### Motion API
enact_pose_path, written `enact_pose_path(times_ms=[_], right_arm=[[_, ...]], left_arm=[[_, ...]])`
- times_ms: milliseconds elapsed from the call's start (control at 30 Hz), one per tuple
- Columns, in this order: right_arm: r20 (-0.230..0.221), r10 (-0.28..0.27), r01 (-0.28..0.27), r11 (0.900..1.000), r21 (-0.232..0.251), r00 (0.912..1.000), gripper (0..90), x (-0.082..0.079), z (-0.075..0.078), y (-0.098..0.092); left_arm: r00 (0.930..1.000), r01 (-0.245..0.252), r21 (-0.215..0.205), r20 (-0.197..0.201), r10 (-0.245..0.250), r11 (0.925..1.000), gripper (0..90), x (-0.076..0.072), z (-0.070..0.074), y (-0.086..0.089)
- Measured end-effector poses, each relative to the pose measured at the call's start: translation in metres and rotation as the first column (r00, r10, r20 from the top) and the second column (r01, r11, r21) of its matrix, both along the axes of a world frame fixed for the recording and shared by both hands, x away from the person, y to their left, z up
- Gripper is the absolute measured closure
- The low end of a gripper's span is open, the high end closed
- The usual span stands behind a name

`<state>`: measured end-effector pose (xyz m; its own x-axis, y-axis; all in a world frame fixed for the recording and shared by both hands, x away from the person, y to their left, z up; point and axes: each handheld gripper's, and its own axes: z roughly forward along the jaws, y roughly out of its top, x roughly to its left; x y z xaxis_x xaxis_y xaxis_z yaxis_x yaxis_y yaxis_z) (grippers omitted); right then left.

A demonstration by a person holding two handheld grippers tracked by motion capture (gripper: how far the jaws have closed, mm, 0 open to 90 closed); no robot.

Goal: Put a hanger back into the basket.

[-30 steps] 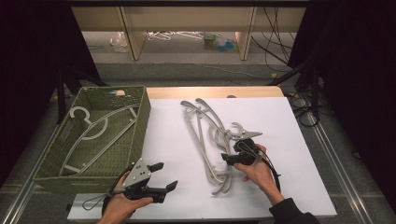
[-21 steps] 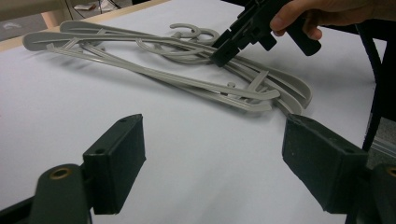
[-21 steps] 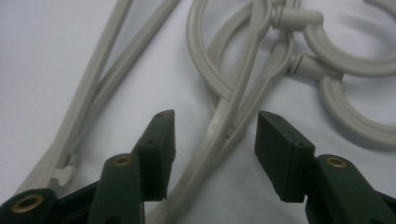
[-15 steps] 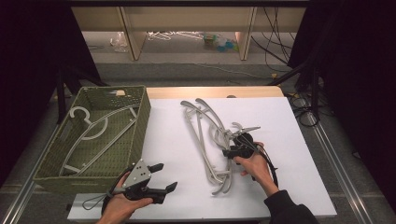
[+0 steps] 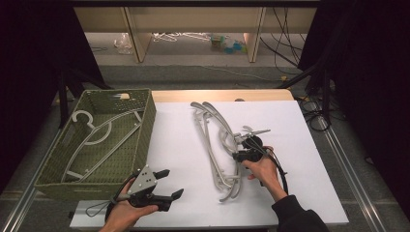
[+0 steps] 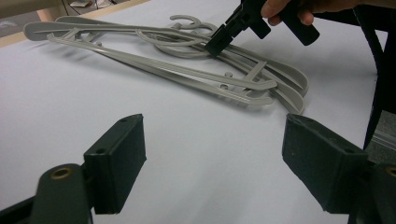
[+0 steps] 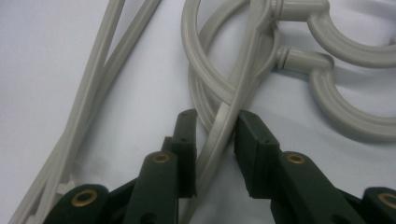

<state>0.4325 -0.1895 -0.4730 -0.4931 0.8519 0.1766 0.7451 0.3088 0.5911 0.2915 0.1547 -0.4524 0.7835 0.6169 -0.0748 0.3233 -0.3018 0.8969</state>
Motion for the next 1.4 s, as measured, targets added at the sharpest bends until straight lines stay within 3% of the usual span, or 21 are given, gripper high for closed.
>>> enact_pose_path(times_ms=[67,167,233,267,333,367,467,500,567,667,800,867,967,1033,1067,1133,1167,1233,1267,1333,1400], right_arm=[[-0.008,-0.013,0.013,1.000,0.011,0.9999,71.8,-0.001,0.003,-0.001],[-0.005,-0.036,0.036,0.999,0.040,0.9994,73.2,-0.002,0.007,0.000],[0.015,-0.034,0.034,0.998,0.055,0.9993,74.2,-0.003,0.008,-0.002],[0.013,-0.063,0.061,0.993,0.099,0.9979,76.4,-0.003,0.010,-0.003],[0.030,-0.075,0.072,0.992,0.103,0.9967,78.2,-0.003,0.011,-0.004],[0.043,-0.098,0.092,0.987,0.134,0.9943,81.9,-0.005,0.014,-0.005],[0.067,-0.069,0.060,0.990,0.129,0.9953,82.0,-0.006,0.020,-0.004],[0.064,-0.088,0.079,0.988,0.133,0.9941,82.0,-0.007,0.021,-0.001],[0.087,-0.040,0.032,0.995,0.092,0.9954,82.0,-0.006,0.021,-0.001],[0.067,-0.027,0.020,0.995,0.095,0.9974,82.1,-0.008,0.024,-0.001],[0.111,0.036,-0.045,0.996,0.082,0.9932,82.2,-0.010,0.034,-0.004],[0.125,0.041,-0.049,0.997,0.060,0.9914,82.2,-0.011,0.036,-0.004],[0.154,0.099,-0.108,0.993,0.052,0.9832,82.2,-0.017,0.045,-0.007],[0.199,0.145,-0.153,0.988,0.023,0.9692,82.3,-0.019,0.049,-0.009],[0.210,0.137,-0.147,0.989,0.034,0.9681,82.3,-0.022,0.051,-0.008],[0.214,0.150,-0.160,0.987,0.030,0.9653,82.3,-0.024,0.054,-0.008],[0.215,0.195,-0.201,0.980,0.003,0.9570,82.3,-0.028,0.058,-0.008],[0.209,0.198,-0.205,0.979,0.009,0.9576,82.3,-0.032,0.060,-0.008],[0.217,0.222,-0.227,0.974,-0.003,0.9507,82.3,-0.036,0.064,-0.007],[0.218,0.231,-0.237,0.971,0.004,0.9483,82.3,-0.042,0.068,-0.005],[0.217,0.276,-0.281,0.960,-0.006,0.9365,82.3,-0.045,0.071,-0.005]], left_arm=[[1.0000,-0.003,0.015,0.001,0.003,0.9999,21.6,-0.001,0.000,0.000],[1.0000,0.000,0.000,0.001,0.000,1.0000,21.6,0.000,0.000,0.000],[1.0000,-0.006,0.008,-0.003,0.006,0.9999,21.6,-0.001,-0.001,0.000],[1.0000,-0.001,0.007,0.000,0.001,1.0000,21.6,0.000,-0.001,0.001],[1.0000,0.001,0.002,-0.002,-0.001,1.0000,21.6,0.000,0.000,0.001],[1.0000,-0.004,0.006,-0.004,0.004,1.0000,21.6,0.000,-0.001,0.000],[1.0000,0.004,0.009,-0.006,-0.004,0.9999,21.5,0.000,-0.002,0.000],[1.0000,0.004,0.008,-0.006,-0.004,1.0000,21.6,0.001,-0.001,0.000],[1.0000,0.003,0.007,-0.007,-0.003,1.0000,21.6,0.000,-0.002,-0.001],[1.0000,0.003,0.020,-0.003,-0.003,0.9998,21.6,0.000,-0.002,0.001],[0.9999,-0.014,0.018,-0.002,0.014,0.9997,21.7,0.001,-0.001,0.003],[0.9999,-0.011,0.020,0.005,0.011,0.9997,21.6,0.002,-0.001,0.004],[0.9998,-0.021,0.015,0.008,0.020,0.9997,21.8,0.002,0.001,0.004],[0.9996,-0.027,0.018,0.006,0.027,0.9995,22.0,0.002,0.001,0.004],[0.9997,-0.020,0.022,0.015,0.020,0.9996,22.0,0.003,0.001,0.005],[0.9994,-0.030,0.013,0.016,0.030,0.9995,22.0,0.004,0.003,0.005],[0.9995,-0.029,0.010,0.014,0.029,0.9995,22.0,0.005,0.001,0.004],[0.9994,-0.028,0.025,0.019,0.028,0.9993,22.0,0.005,0.001,0.004],[0.9996,-0.026,0.021,0.011,0.025,0.9994,22.0,0.005,0.000,0.004],[0.9996,-0.024,0.018,0.017,0.024,0.9995,22.1,0.007,0.001,0.004],[0.9992,-0.035,0.026,0.021,0.035,0.9990,22.1,0.007,0.002,0.004]])
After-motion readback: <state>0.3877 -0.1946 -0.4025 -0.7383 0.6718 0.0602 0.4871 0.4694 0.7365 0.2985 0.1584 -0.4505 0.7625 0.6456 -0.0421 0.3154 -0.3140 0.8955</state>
